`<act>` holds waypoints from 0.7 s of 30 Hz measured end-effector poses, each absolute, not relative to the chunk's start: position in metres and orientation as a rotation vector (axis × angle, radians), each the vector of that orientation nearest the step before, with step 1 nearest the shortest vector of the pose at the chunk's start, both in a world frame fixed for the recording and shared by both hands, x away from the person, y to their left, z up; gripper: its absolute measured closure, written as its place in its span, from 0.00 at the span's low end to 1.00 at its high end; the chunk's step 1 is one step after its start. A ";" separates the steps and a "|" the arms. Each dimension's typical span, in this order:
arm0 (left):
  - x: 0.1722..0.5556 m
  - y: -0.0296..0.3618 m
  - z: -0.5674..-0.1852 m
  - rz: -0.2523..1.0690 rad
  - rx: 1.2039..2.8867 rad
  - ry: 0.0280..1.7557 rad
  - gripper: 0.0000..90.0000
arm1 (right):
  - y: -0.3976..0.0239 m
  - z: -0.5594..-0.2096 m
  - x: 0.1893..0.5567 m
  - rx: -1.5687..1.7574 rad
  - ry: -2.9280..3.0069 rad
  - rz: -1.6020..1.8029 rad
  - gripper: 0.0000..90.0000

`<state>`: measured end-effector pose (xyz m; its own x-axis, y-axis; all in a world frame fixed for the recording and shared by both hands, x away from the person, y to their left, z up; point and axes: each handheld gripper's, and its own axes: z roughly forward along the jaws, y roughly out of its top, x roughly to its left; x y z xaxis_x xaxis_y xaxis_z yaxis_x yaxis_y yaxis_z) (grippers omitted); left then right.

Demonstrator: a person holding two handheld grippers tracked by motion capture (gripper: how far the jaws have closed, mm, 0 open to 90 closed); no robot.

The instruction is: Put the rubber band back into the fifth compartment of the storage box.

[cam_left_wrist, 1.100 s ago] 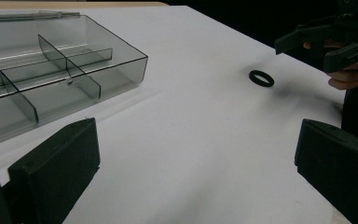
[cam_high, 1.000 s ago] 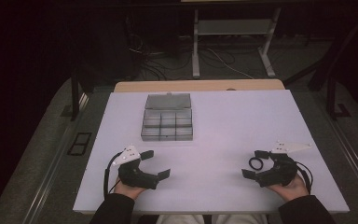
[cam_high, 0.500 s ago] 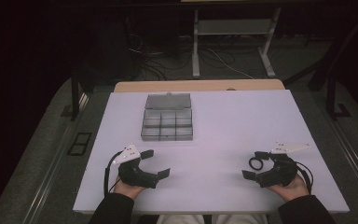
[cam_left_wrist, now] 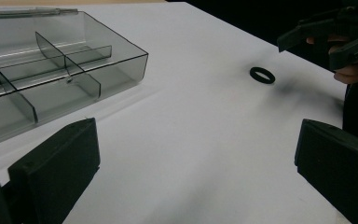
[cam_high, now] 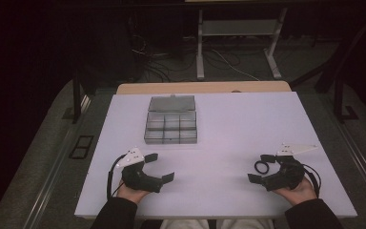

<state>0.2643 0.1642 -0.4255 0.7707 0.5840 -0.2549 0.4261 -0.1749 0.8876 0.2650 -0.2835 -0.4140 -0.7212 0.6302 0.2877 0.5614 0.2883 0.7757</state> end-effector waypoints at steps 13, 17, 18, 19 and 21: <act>0.264 0.165 -0.425 0.179 1.806 0.785 0.00 | -0.288 -0.406 0.266 1.154 2.483 1.400 0.00; 0.264 0.165 -0.425 0.178 1.804 0.789 0.00 | -0.292 -0.402 0.268 1.159 2.487 1.385 0.00; 0.264 0.165 -0.425 0.178 1.804 0.789 0.00 | -0.292 -0.402 0.268 1.159 2.487 1.385 0.00; 0.263 0.165 -0.425 0.180 1.803 0.790 0.00 | -0.293 -0.401 0.269 1.159 2.488 1.375 0.00; 0.263 0.166 -0.425 0.183 1.801 0.793 0.00 | -0.295 -0.400 0.270 1.159 2.489 1.366 0.00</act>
<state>0.2628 0.1656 -0.4247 0.7638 0.5946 -0.2511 0.4247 -0.1701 0.8892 0.2696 -0.2948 -0.3996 -0.7120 0.6458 0.2755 0.5793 0.3187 0.7502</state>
